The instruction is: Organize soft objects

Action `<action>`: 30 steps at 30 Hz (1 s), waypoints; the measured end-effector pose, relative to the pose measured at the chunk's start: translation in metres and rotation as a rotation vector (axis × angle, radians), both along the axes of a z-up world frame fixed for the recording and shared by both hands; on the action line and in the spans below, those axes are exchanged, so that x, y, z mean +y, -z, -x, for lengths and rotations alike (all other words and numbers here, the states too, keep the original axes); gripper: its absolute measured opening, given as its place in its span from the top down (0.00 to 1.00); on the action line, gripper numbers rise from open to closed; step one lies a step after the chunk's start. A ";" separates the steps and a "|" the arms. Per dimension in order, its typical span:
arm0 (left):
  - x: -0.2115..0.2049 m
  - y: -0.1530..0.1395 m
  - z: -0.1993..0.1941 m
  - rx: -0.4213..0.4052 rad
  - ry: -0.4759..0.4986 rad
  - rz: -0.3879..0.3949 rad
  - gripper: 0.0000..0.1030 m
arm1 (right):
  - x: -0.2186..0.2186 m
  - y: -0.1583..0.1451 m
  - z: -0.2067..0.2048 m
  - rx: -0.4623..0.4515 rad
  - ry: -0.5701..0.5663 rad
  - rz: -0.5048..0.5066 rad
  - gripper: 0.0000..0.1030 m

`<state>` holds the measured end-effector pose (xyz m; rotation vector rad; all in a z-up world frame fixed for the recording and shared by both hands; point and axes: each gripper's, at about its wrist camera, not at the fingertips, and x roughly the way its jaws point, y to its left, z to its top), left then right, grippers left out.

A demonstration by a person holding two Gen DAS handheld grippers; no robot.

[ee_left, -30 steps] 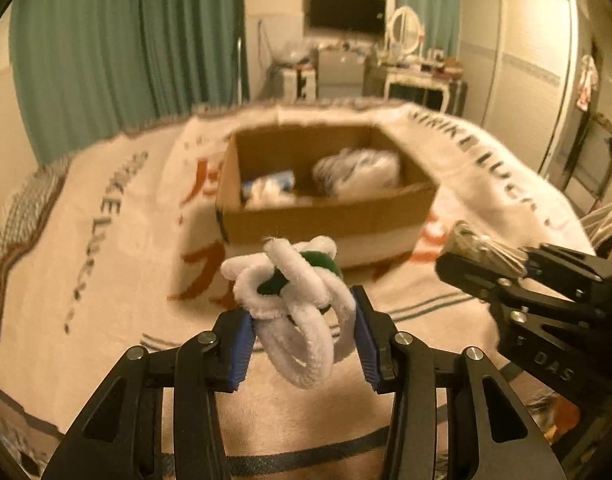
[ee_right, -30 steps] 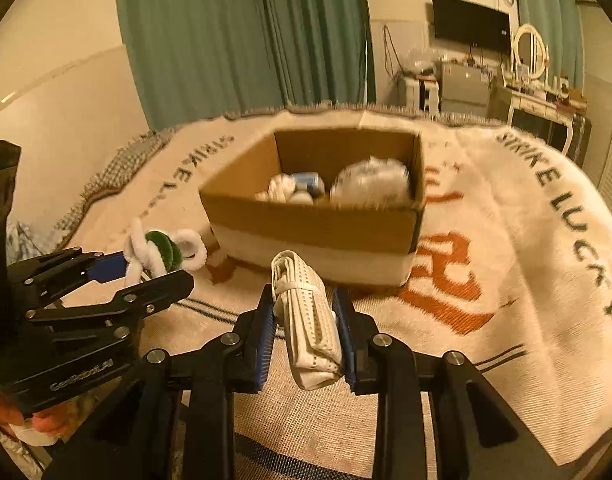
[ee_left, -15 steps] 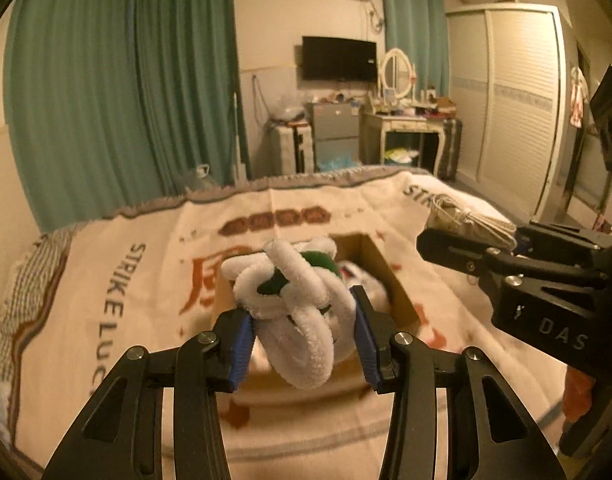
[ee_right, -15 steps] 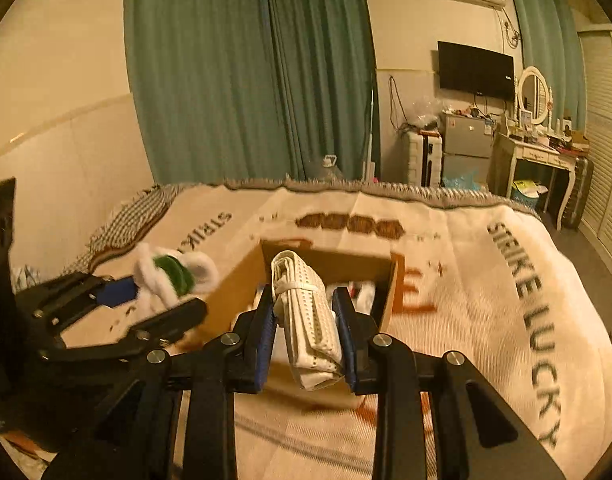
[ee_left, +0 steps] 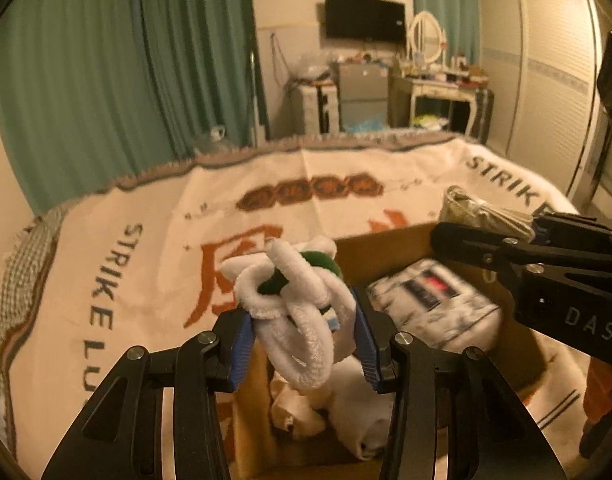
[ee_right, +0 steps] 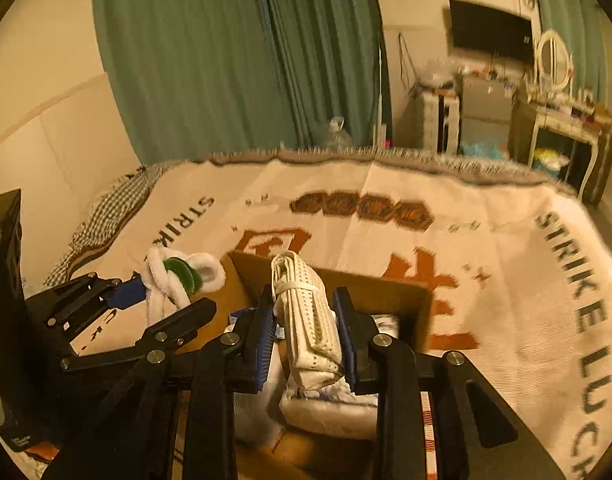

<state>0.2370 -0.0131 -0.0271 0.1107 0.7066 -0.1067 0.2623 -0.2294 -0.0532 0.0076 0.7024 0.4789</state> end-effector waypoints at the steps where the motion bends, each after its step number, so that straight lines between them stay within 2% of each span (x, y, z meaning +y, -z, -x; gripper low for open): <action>1: 0.002 0.006 -0.004 0.018 0.000 0.007 0.58 | 0.002 0.007 -0.007 0.027 -0.005 -0.006 0.73; 7: 0.006 0.020 -0.010 0.042 0.023 0.022 0.52 | 0.012 0.030 -0.026 0.087 -0.017 -0.015 0.72; 8: 0.006 0.020 -0.011 0.037 0.020 0.020 0.48 | 0.012 0.030 -0.026 0.089 -0.017 -0.019 0.69; 9: 0.005 0.020 -0.010 0.032 0.008 0.012 0.45 | 0.013 0.030 -0.026 0.087 -0.013 -0.019 0.58; 11: 0.004 0.019 -0.009 0.028 -0.003 -0.005 0.45 | 0.013 0.027 -0.023 0.074 0.000 -0.011 0.44; 17: 0.003 0.000 0.009 -0.009 0.004 -0.035 0.44 | 0.005 0.002 -0.003 0.024 0.040 0.002 0.44; 21: 0.005 -0.036 0.035 -0.078 -0.003 -0.031 0.44 | -0.008 -0.034 0.028 -0.037 0.071 0.012 0.44; 25: 0.007 -0.089 0.076 -0.196 -0.015 -0.017 0.43 | -0.022 -0.079 0.069 -0.120 0.108 0.012 0.44; 26: 0.008 -0.101 0.085 -0.223 -0.017 -0.014 0.41 | -0.024 -0.089 0.078 -0.141 0.114 0.012 0.42; 27: 0.008 -0.119 0.101 -0.267 -0.021 -0.011 0.26 | -0.028 -0.105 0.095 -0.178 0.123 0.013 0.40; 29: 0.008 -0.140 0.124 -0.343 -0.033 -0.011 0.11 | -0.033 -0.126 0.120 -0.232 0.144 0.018 0.32; 30: 0.008 -0.152 0.138 -0.392 -0.040 -0.014 0.11 | -0.036 -0.141 0.139 -0.270 0.165 0.033 0.26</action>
